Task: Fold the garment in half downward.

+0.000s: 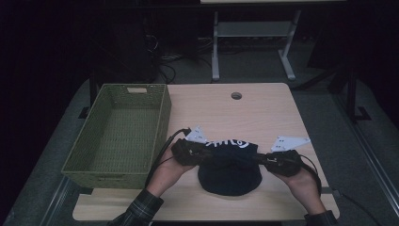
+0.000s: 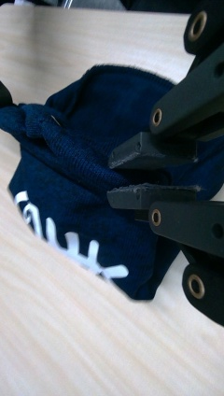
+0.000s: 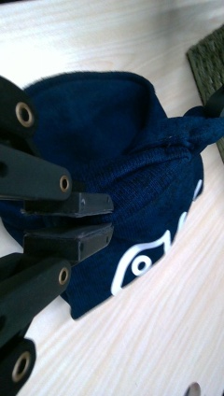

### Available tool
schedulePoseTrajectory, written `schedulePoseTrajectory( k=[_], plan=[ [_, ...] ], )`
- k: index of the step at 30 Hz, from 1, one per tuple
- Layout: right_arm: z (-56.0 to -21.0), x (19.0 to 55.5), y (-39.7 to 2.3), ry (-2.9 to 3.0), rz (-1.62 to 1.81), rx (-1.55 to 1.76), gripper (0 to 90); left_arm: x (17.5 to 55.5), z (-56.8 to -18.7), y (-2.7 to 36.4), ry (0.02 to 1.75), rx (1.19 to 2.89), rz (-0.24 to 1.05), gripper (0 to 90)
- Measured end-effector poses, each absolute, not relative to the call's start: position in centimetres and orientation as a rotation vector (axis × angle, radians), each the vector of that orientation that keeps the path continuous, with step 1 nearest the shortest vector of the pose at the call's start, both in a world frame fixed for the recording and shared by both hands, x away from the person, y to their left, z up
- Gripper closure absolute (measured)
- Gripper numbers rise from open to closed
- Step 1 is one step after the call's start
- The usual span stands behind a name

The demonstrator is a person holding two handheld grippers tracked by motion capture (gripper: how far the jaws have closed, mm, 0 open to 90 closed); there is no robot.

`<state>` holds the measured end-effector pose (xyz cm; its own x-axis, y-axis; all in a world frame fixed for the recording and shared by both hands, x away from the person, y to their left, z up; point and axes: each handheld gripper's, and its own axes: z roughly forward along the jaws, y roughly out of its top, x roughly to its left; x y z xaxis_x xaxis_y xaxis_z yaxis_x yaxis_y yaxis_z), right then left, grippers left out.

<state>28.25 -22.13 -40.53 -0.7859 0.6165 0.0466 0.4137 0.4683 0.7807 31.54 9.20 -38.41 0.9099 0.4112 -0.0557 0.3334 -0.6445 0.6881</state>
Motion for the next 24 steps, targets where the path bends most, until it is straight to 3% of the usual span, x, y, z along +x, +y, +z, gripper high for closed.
schedulePoseTrajectory(
  k=[24],
  plan=[
    [-45.0,24.0,-21.2,2.639,1.138,0.893,80.9,28.2,-43.1,8.7,0.513,2.459,-0.009,81.8]
  ],
)
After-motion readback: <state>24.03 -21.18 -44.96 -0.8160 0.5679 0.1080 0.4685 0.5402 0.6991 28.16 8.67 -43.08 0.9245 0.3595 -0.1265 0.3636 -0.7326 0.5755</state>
